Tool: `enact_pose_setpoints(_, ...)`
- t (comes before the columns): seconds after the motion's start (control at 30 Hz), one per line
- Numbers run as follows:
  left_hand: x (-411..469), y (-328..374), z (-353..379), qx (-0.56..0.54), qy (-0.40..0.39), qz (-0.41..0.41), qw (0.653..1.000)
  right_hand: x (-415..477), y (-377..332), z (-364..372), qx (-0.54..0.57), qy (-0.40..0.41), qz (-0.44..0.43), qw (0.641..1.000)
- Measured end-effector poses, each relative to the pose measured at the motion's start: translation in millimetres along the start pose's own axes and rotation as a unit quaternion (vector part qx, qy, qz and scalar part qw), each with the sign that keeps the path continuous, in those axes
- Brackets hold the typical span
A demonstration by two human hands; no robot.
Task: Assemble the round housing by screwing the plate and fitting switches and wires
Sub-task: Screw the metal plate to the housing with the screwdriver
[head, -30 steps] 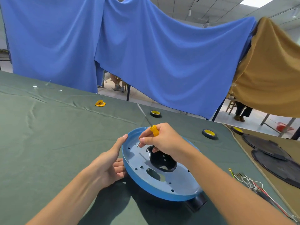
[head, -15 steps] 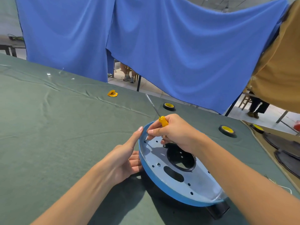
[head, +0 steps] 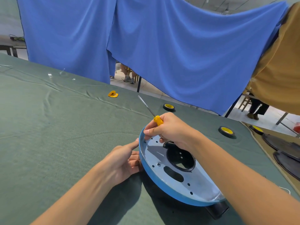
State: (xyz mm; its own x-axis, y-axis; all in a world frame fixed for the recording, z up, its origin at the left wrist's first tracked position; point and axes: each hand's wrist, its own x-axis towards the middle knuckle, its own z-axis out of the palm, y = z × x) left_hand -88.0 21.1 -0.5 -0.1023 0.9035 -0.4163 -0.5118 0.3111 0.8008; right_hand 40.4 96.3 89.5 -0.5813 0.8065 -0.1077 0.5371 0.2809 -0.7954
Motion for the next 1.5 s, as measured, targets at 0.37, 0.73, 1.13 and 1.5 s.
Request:
enact_pose_setpoints(0.37, -2.2, 1.3, 0.4, -0.002, -0.003, -0.010, 1.000, 5.0, -7.9, -4.0, -0.200, -0.005, -0.051, 0.978)
enact_pose_setpoints(0.73, -8.1, 3.8, 3.5, -0.012, 0.009, -0.015, 1.000, 9.0, -13.6, -5.1, -0.380, -0.021, -0.124, 0.916)
enact_pose_setpoints(1.13, -12.4, 4.4, 7.9, -0.030, 0.003, -0.016, 0.999, 5.9, -7.1, 6.0, -0.422, -0.001, -0.136, 0.896)
enact_pose_setpoints(1.5, -8.2, 3.9, 5.0, -0.026, 0.006, -0.012, 1.000, 0.9, 4.4, 9.4, -0.407, 0.041, -0.122, 0.904)
